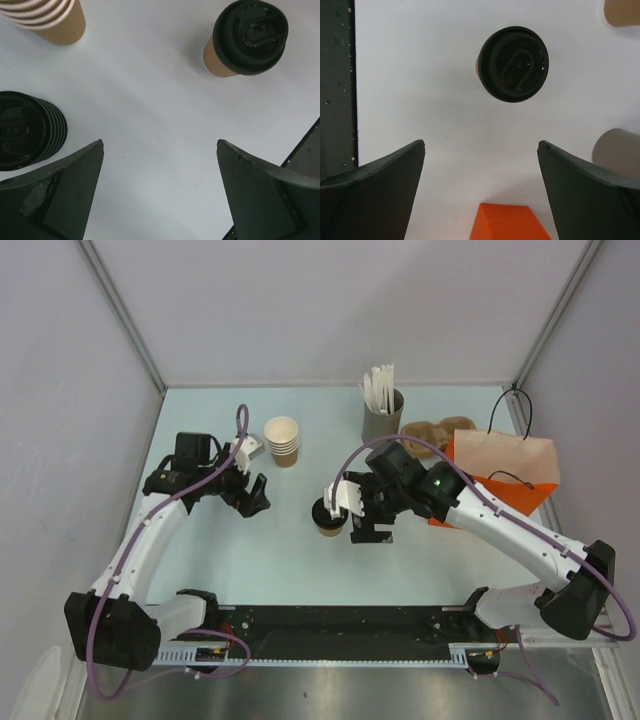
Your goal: Pack the takeout coffee
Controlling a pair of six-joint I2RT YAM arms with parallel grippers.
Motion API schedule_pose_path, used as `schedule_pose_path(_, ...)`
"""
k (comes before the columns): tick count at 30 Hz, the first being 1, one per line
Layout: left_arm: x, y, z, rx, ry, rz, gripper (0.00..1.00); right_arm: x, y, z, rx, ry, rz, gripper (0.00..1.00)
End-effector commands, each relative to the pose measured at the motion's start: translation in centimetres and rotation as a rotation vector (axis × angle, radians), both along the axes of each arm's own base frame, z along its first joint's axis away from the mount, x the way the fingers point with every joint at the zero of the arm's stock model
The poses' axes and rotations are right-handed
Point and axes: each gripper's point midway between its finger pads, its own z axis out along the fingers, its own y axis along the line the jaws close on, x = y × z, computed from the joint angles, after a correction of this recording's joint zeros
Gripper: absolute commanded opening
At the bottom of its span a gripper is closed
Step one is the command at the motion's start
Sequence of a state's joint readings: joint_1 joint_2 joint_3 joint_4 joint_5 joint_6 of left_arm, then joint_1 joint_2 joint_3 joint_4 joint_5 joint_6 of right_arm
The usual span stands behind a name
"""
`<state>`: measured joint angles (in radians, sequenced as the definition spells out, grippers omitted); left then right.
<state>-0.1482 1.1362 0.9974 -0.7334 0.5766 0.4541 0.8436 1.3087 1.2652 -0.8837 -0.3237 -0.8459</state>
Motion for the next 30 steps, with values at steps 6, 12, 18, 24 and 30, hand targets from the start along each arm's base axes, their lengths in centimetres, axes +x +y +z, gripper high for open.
schedule_pose_path(6,-0.2,0.6,-0.7,0.002,-0.049,0.016,1.00,2.3,1.8,-1.3,-0.053,-0.163,0.168,0.94)
schedule_pose_path(12,-0.1,0.6,-1.6,0.007,-0.030,0.021,0.99,2.6,3.5,-3.8,-0.076,-0.126,0.211,0.76)
schedule_pose_path(18,-0.1,0.6,-2.0,0.005,-0.018,0.020,0.99,3.2,4.8,-4.1,-0.046,-0.140,0.223,0.66)
schedule_pose_path(24,-0.1,0.6,-2.7,0.008,0.001,0.022,1.00,3.3,5.6,-5.2,-0.043,-0.120,0.240,0.56)
schedule_pose_path(30,-0.1,0.5,-2.9,0.006,0.008,0.021,1.00,3.5,6.2,-6.6,-0.056,-0.095,0.241,0.50)
